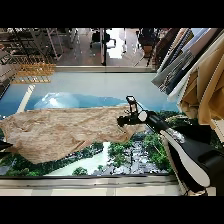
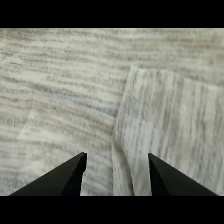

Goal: Fold the clothes and pants, and hang the long-sleeved shirts on hangers.

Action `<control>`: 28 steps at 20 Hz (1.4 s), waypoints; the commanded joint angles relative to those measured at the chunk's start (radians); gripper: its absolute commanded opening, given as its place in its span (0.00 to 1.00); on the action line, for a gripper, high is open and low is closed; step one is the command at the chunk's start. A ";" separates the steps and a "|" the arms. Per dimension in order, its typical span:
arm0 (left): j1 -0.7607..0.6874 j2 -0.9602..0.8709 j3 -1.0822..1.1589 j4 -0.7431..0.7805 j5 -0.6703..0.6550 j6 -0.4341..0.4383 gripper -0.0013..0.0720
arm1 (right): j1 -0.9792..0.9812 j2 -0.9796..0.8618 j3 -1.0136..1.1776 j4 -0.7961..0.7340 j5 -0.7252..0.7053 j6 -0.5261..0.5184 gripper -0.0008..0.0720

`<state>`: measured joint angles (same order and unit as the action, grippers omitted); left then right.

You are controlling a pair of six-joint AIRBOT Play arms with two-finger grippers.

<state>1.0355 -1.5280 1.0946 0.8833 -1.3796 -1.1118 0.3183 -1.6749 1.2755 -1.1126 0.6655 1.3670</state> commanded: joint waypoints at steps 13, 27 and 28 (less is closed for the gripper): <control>-0.023 0.000 -0.040 -0.084 0.151 0.032 0.03 | 0.050 -0.180 0.491 -0.360 0.418 0.189 0.03; 0.105 0.013 -0.135 -0.108 0.327 -0.060 0.78 | 0.050 -0.029 0.778 -0.401 0.442 0.185 0.03; 0.105 0.013 -0.154 -0.176 0.347 -0.029 0.81 | 0.050 -0.029 0.778 -0.395 0.446 0.185 0.03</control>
<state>1.1358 -1.5139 0.9855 0.8379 -1.1095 -1.1831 0.3676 -1.7111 2.0468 -1.5124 1.1042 1.5528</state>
